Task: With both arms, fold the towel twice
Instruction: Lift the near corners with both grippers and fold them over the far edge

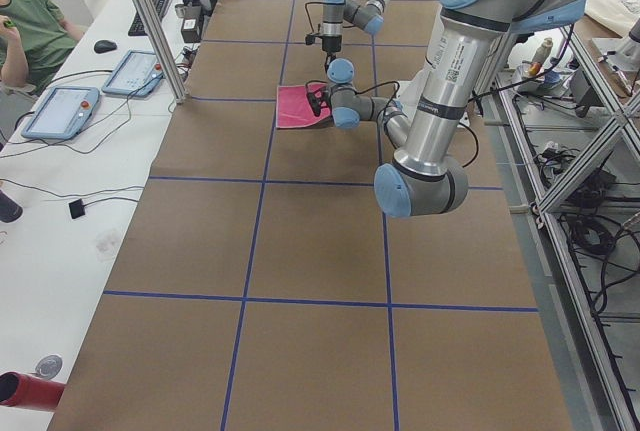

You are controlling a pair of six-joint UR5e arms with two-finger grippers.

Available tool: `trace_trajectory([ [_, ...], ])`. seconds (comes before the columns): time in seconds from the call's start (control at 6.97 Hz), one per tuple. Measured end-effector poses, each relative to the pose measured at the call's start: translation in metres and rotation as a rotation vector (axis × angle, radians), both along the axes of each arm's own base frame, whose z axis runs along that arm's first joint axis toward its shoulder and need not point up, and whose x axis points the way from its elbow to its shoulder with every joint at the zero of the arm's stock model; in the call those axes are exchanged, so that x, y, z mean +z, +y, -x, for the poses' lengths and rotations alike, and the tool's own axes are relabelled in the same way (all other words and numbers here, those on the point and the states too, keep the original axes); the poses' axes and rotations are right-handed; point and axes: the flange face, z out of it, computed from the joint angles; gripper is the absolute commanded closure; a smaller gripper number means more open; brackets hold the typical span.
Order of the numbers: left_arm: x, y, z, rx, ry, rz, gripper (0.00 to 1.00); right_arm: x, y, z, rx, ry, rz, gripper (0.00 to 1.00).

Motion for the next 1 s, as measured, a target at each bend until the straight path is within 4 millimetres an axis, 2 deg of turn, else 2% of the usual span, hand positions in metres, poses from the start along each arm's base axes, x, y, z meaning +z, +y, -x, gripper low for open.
trace_trajectory([
  [0.29,-0.002,-0.017,0.012,-0.029,0.001,-0.006,1.0,0.003,-0.016,-0.009,0.028,0.009,0.006,1.0],
  [0.57,-0.002,-0.049,0.039,-0.068,0.004,-0.005,1.0,0.007,-0.039,-0.018,0.064,0.021,0.012,1.0],
  [0.72,-0.005,-0.063,0.048,-0.084,0.007,-0.003,1.0,0.003,-0.052,-0.017,0.079,0.021,0.012,1.0],
  [1.0,-0.016,-0.093,0.036,-0.107,0.0,0.002,1.0,-0.013,-0.077,-0.01,0.102,0.018,0.009,1.0],
])
